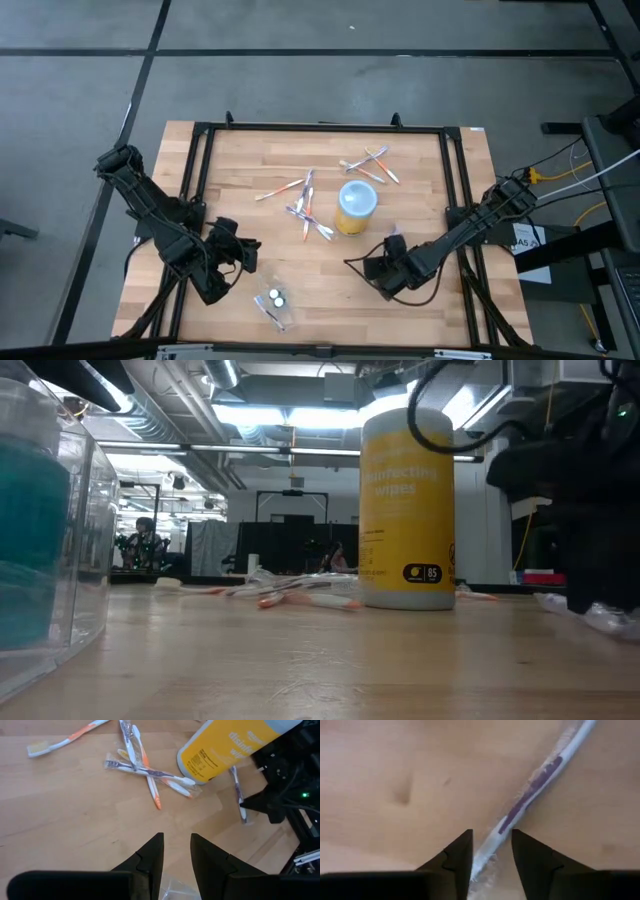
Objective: Pick & Place toothbrushing station
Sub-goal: Put the violet toothbrush into the right side of the transparent organizer
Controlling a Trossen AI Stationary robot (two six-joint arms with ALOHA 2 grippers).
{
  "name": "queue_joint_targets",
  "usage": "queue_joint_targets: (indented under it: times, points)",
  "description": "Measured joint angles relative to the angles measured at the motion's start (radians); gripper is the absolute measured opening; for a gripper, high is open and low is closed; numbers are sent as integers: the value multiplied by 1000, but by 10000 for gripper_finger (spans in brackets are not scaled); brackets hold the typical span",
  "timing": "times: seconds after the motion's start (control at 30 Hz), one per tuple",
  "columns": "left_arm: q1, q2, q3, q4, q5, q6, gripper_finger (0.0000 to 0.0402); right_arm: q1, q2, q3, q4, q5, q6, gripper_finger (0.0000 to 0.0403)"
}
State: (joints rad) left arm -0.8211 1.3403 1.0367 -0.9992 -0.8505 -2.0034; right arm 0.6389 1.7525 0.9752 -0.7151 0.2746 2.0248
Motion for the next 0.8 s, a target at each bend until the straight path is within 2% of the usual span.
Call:
queue_joint_targets:
  times: [0.17,0.23,0.33,0.5,0.67,0.8]
  points:
    - [0,0,0,0,0,1,90,67,22,0,215,-29,-37,29]
    - [0,0,0,0,0,1,90,121,25,6,298,-32,-45,12]
    - [1,0,0,-2,5,1,90,205,27,63,347,-26,-50,24]
    - [13,0,0,-3,29,18,90,300,27,160,237,71,-78,39]
    - [31,0,0,9,43,36,90,282,27,171,180,80,-117,76]
    - [32,0,0,48,43,56,90,218,27,171,163,55,-205,120]
